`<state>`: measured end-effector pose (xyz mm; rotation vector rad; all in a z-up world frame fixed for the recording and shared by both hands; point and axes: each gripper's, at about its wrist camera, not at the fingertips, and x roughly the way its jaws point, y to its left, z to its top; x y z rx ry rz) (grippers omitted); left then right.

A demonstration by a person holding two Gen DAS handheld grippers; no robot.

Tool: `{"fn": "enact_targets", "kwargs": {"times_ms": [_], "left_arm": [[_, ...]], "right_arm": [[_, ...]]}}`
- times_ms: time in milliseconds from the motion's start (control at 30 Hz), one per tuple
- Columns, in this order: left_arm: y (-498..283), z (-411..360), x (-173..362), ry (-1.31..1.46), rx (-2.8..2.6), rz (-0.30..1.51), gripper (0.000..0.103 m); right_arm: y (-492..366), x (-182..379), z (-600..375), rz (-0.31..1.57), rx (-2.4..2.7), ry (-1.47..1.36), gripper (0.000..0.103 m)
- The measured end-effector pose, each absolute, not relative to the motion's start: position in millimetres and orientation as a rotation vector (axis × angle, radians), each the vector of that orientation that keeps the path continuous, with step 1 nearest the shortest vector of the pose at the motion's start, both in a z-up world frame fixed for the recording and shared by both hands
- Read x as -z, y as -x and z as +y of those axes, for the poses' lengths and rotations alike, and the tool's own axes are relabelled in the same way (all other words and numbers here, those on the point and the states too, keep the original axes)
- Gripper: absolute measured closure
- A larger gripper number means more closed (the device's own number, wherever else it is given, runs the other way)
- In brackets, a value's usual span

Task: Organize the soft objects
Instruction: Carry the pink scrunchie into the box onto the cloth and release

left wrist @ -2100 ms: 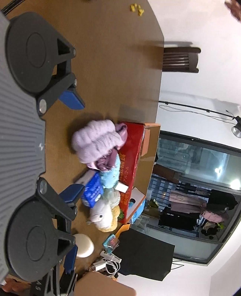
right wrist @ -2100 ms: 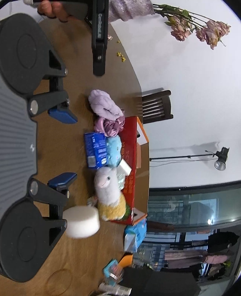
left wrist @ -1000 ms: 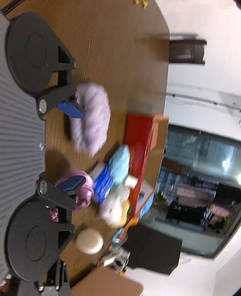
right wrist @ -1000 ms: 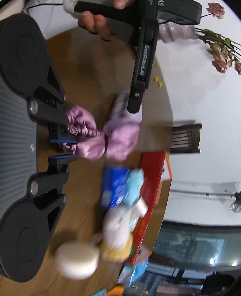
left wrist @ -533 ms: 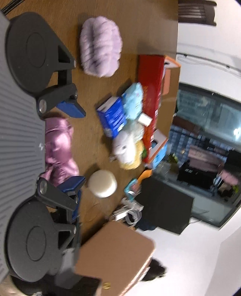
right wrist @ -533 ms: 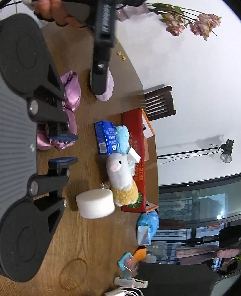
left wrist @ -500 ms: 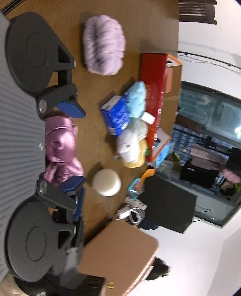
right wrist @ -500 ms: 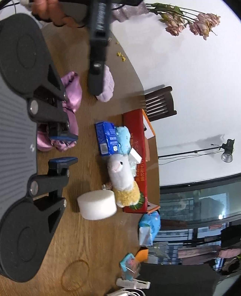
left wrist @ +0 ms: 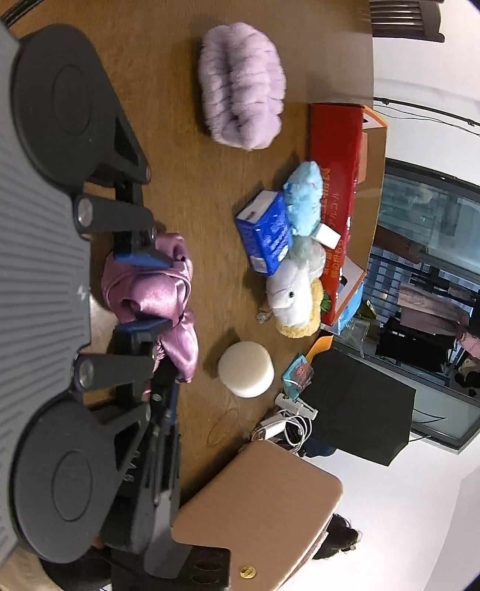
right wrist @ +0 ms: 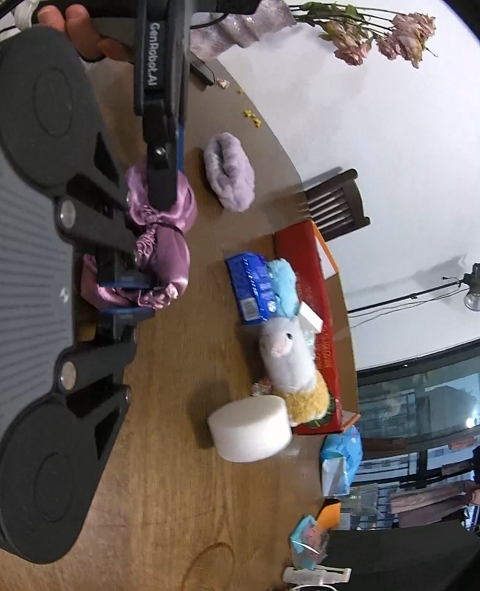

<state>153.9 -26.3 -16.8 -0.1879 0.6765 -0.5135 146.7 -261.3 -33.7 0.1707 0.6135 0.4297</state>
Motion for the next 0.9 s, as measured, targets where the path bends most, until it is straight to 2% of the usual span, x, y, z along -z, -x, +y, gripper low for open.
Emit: {"fn": "enact_targets", "kwargs": {"times_ms": [167, 400, 633, 700, 767, 833, 867, 900], "left_arm": [[-186.5, -19.6, -17.7, 0.201, 0.518, 0.585, 0.079], [-291.3, 5.4, -82.3, 0.211, 0.49, 0.47, 0.078], [-406.4, 22.3, -77.2, 0.184, 0.375, 0.59, 0.078], [-424.2, 21.7, -65.6, 0.147, 0.336, 0.629, 0.069], [-435.2, 23.2, -54.8, 0.123, 0.302, 0.66, 0.066], [-438.5, 26.5, -46.1, 0.114, 0.289, 0.663, 0.055], [-436.7, 30.0, -43.7, 0.118, 0.284, 0.658, 0.043], [-433.7, 33.8, -42.6, 0.124, 0.287, 0.648, 0.035]], "right_arm": [[-176.4, -1.8, -261.5, 0.523, -0.467, -0.137, 0.096], [-289.9, -69.7, -245.4, 0.439, -0.552, -0.088, 0.095], [-421.4, -66.8, -207.9, 0.554, -0.569, -0.126, 0.095], [-448.8, -56.0, -193.5, 0.603, -0.563, -0.097, 0.095], [-467.1, -44.7, -181.4, 0.642, -0.562, -0.076, 0.093], [-473.3, -34.6, -173.0, 0.662, -0.558, -0.055, 0.091], [-474.2, -29.2, -169.3, 0.674, -0.565, -0.046, 0.089], [-475.0, -25.6, -167.5, 0.691, -0.568, -0.042, 0.085]]}}
